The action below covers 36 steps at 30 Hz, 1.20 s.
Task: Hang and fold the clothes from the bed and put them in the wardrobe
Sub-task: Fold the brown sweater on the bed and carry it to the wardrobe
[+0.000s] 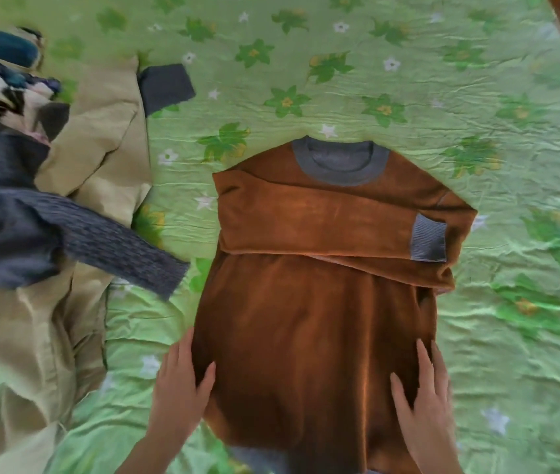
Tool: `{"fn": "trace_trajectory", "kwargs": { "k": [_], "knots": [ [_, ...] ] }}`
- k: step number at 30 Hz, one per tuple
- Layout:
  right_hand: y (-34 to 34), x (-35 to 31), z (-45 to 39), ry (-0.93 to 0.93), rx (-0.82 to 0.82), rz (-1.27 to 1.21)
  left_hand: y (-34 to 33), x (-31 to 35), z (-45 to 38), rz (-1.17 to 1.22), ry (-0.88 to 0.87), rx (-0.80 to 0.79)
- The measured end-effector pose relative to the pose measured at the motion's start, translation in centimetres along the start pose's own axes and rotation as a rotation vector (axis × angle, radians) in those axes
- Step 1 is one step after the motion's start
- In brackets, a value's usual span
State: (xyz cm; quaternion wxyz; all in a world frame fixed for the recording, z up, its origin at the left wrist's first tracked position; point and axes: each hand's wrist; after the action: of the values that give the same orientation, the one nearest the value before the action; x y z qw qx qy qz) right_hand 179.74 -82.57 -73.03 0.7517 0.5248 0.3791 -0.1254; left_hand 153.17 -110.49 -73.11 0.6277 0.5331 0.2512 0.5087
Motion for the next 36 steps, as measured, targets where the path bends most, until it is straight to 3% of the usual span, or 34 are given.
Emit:
{"fn": "trace_trajectory", "kwargs": {
  "k": [2, 5, 7, 10, 13, 16, 19, 29, 33, 36],
  "knots": [
    [-0.3, 0.7, 3.5, -0.105, 0.098, -0.081, 0.4, -0.2, 1.2, 0.264, 0.176, -0.034],
    [0.2, 0.6, 6.0, -0.452, 0.152, -0.352, 1.2, 0.2, 2.0, 0.605, 0.41, -0.183],
    [1.0, 0.9, 6.9, -0.599, 0.053, -0.41, 1.5, -0.1, 2.4, 0.644, 0.415, -0.312],
    [2.3, 1.5, 8.3, -0.574, -0.155, -0.345, 2.3, -1.1, 3.9, 0.644, 0.307, -0.46],
    [4.4, 1.9, 10.3, -0.52, -0.173, -0.311, 3.4, -2.5, 5.4, 0.652, 0.305, -0.338],
    [7.5, 1.8, 11.7, -0.525, 0.027, -0.405, 4.2, -3.9, 6.8, 0.66, 0.343, -0.163],
    [8.1, 2.9, 12.7, -0.557, 0.128, -0.358, 3.4, -5.3, 7.2, 0.598, 0.342, -0.08],
    [5.3, 6.4, 14.9, -0.581, 0.138, -0.168, 0.0, -8.7, 8.6, 0.15, 0.116, -0.071],
    [6.2, 5.0, 14.9, -0.637, 0.091, -0.163, 0.8, -8.1, 8.2, 0.208, 0.15, -0.101],
    [7.1, 3.8, 14.4, -0.769, 0.04, -0.325, 2.2, -6.8, 7.8, 0.377, 0.317, -0.247]
  ]
}}
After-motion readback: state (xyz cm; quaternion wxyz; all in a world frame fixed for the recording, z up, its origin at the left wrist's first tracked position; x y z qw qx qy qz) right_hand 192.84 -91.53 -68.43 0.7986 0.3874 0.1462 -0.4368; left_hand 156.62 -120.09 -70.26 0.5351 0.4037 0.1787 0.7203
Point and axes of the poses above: each hand's wrist, its own z-axis away from the middle knuckle, its own y-axis out of the back of the hand, x = y × z, and after that the axes turned 11 degrees about -z, right-handed
